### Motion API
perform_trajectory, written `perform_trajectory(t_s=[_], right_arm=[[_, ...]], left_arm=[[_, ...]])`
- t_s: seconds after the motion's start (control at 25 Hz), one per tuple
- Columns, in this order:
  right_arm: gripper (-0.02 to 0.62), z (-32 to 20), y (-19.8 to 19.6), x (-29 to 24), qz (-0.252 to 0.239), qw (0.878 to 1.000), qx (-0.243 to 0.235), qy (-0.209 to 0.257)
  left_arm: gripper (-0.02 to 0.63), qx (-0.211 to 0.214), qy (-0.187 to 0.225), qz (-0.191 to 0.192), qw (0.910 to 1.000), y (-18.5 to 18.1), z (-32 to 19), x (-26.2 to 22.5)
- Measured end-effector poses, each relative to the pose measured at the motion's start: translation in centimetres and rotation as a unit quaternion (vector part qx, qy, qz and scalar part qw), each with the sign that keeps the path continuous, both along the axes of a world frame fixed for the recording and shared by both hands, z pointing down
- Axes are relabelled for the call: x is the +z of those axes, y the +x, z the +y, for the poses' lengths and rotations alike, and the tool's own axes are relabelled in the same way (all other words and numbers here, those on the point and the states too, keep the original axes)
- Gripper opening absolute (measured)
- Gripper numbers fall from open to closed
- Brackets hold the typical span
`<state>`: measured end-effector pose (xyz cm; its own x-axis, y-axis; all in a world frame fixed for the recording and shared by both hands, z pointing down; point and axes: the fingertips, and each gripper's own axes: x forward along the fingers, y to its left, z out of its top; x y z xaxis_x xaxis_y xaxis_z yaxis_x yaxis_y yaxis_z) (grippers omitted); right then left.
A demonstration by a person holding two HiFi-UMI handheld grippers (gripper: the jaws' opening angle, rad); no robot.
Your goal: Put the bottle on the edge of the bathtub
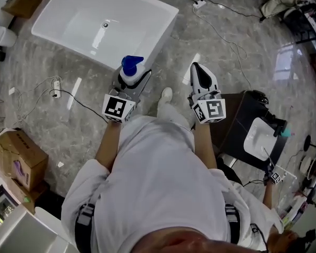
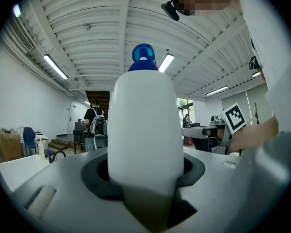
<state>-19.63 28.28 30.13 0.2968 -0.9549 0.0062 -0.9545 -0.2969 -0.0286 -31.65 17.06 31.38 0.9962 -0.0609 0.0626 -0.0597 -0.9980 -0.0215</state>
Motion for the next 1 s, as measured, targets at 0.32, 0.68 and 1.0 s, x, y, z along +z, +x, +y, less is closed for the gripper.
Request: perform_trajectory(t_s=[0.32, 0.68, 1.0], right_arm=[[0.001, -5.0, 11.2, 0.7, 0.002, 0.999, -0.045, -0.015], [0.002, -9.2, 20.4, 2.1, -0.005, 0.995, -0.090, -0.046], [0.001, -13.1, 27.5, 3.4, 0.003, 0.993, -0.109, -0.044]], left_arm=[[0.242, -0.022, 0.000, -0.010, 0.9997, 11.2, -4.0, 0.6], [0.242, -0.037, -0.001, -0.018, 0.9991, 20.1, -7.4, 1.0], [0.244, -0.070, -0.006, -0.015, 0.9974, 26.8, -12.0, 3.1]])
